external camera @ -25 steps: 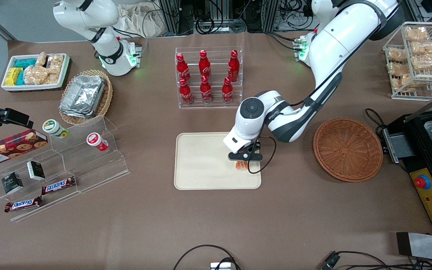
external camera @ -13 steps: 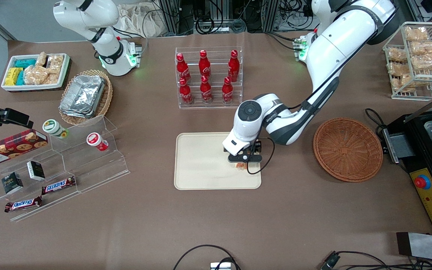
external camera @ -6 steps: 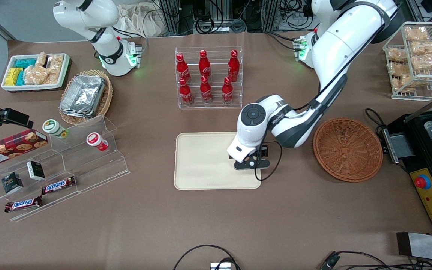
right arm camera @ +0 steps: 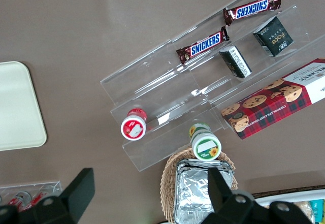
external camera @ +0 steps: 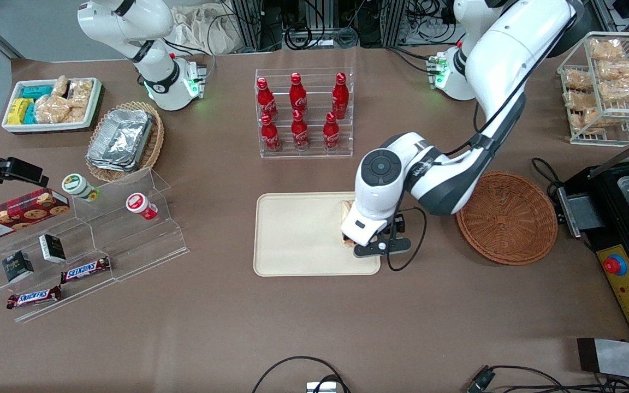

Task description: Place sandwich from basket to tray

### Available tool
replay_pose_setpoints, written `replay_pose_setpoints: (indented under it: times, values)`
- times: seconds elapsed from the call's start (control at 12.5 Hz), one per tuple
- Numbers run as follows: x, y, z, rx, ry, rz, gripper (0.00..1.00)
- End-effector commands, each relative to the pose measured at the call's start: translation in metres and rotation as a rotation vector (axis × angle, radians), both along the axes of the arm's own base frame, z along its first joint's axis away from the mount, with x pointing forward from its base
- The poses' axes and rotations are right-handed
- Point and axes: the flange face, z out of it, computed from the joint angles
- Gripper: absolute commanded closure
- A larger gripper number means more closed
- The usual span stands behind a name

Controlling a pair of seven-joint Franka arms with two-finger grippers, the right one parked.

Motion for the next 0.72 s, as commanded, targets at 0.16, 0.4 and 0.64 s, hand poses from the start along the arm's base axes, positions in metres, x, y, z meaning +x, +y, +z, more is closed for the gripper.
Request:
replay_pose_setpoints:
  times: [0.16,0.4,0.64]
  values:
    - [0.023,0.058,0.064,0.0,-0.006,0.05,0.0]
    - [0.032,0.094,0.098,-0.016,-0.007,0.055,0.0]
    - [0.034,0.126,0.119,-0.01,0.02,0.045,0.0]
